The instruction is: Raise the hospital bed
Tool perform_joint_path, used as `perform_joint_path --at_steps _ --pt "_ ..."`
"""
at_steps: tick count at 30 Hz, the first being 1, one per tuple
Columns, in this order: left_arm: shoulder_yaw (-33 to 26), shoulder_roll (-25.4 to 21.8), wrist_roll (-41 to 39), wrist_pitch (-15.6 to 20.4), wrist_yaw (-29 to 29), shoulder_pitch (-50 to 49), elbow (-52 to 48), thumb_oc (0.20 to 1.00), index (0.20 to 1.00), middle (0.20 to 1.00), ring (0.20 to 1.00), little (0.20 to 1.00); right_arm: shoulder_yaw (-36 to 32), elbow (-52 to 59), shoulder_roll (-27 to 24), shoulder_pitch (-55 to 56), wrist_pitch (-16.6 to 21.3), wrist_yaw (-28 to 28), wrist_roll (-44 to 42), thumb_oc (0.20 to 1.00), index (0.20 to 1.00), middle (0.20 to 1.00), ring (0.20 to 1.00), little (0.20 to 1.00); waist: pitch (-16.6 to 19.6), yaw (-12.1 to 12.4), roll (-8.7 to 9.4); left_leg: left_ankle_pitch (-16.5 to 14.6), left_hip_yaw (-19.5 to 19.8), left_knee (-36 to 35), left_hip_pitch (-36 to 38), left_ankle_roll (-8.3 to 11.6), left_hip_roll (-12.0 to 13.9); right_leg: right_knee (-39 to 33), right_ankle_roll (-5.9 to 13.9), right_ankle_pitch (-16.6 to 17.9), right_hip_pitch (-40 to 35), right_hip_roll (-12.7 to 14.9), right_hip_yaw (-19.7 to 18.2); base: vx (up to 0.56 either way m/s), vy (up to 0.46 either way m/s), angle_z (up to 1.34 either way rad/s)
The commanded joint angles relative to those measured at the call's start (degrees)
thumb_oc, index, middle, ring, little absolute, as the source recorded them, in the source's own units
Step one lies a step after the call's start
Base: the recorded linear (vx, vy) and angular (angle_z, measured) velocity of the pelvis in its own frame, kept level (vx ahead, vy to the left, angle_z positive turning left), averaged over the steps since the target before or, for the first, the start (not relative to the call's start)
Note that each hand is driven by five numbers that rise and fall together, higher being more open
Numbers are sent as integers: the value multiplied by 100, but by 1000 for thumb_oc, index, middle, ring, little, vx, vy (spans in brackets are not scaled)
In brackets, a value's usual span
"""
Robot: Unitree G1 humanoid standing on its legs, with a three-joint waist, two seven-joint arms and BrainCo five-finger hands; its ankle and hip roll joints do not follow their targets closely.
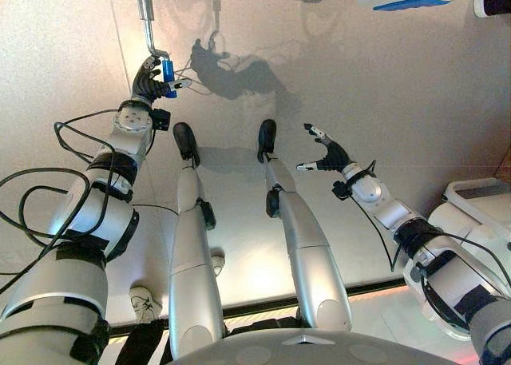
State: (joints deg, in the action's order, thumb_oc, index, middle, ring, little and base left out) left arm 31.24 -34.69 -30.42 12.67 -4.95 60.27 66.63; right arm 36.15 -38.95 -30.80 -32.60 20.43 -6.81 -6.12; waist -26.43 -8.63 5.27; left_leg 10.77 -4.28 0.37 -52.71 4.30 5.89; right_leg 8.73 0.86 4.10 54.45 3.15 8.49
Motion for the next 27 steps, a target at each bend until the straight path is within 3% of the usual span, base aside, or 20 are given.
perform_joint_path --at_steps 1,6,7,9,27 --pt "10 -39 130 66 18 394 -69 1000 1000 1000 1000 1000 -41 260 -89 43 22 -14 162 1000 1000 1000 1000 1000 -331 52 157 -658 -132 225 532 -148 -312 -225 725 496 -142 -129 -284 0 0 0" --pt "30 -19 121 66 23 475 -19 1000 1000 1000 1000 1000 0 293 -94 31 13 -6 193 1000 1000 1000 1000 1000 -331 31 176 -660 -132 217 530 -150 -315 -221 730 496 -129 -140 -292 0 0 0" --pt "36 -30 126 69 27 481 -32 856 856 856 856 856 -3 314 -110 45 18 -3 196 1000 1000 1000 1000 1000 -331 27 179 -657 -127 215 530 -150 -314 -219 729 500 -121 -146 -290 0 0 0" --pt "44 -19 129 73 27 479 -34 222 222 222 222 222 5 304 -114 61 19 2 203 1000 1000 1000 1000 1000 -331 31 179 -651 -130 209 532 -152 -316 -215 735 498 -118 -144 -284 0 0 0" --pt "104 2 120 106 14 456 -163 200 200 200 200 200 5 513 -184 103 30 -30 313 1000 1000 1000 1000 1000 -332 56 170 -653 -105 204 538 -159 -326 -191 731 475 -117 -136 -280 0 0 0"
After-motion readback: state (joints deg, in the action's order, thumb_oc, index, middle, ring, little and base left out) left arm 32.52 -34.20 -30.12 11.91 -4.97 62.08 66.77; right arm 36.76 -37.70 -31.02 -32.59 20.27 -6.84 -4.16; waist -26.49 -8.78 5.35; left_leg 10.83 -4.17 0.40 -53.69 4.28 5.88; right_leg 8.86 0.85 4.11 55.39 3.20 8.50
